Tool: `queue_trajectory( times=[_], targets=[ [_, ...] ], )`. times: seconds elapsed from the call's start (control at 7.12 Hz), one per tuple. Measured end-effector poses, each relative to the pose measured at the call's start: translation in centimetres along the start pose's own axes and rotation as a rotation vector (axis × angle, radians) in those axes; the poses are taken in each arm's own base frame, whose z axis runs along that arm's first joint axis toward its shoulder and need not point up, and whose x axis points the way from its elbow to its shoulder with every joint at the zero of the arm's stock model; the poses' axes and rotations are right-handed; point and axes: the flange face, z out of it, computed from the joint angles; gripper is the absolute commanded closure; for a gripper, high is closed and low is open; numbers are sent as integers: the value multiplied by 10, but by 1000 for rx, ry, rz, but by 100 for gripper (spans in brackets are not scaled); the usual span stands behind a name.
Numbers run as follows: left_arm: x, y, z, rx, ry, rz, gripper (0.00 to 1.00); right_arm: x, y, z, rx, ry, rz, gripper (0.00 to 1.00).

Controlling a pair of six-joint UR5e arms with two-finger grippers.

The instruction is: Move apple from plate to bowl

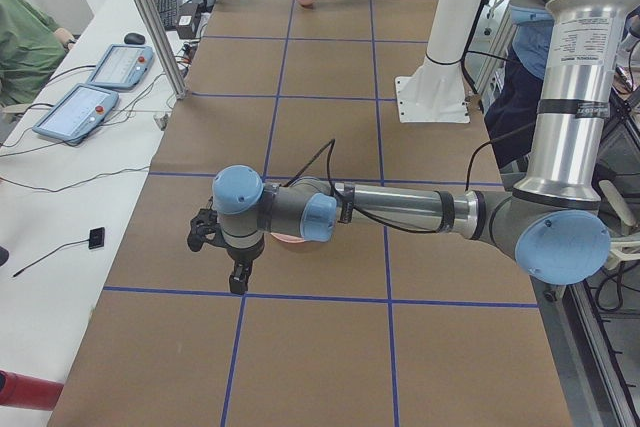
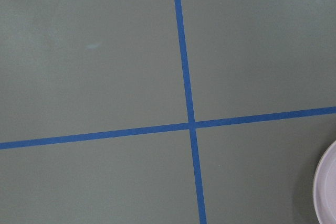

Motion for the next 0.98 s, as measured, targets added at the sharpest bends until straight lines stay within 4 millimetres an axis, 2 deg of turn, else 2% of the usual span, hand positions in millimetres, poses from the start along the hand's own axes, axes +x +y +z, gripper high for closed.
queue_trajectory(
  times=[0.28, 0.42, 0.98],
  targets=[
    [5, -2, -5, 10, 0, 8, 2, 31, 8, 48, 42, -75, -44, 0],
    [5, -2, -6, 12, 0, 10, 2, 36, 11, 61, 45, -94, -56, 0],
    [6, -2, -6, 13, 0, 12, 2, 19, 18, 100, -19, -133, -90, 0]
  ],
)
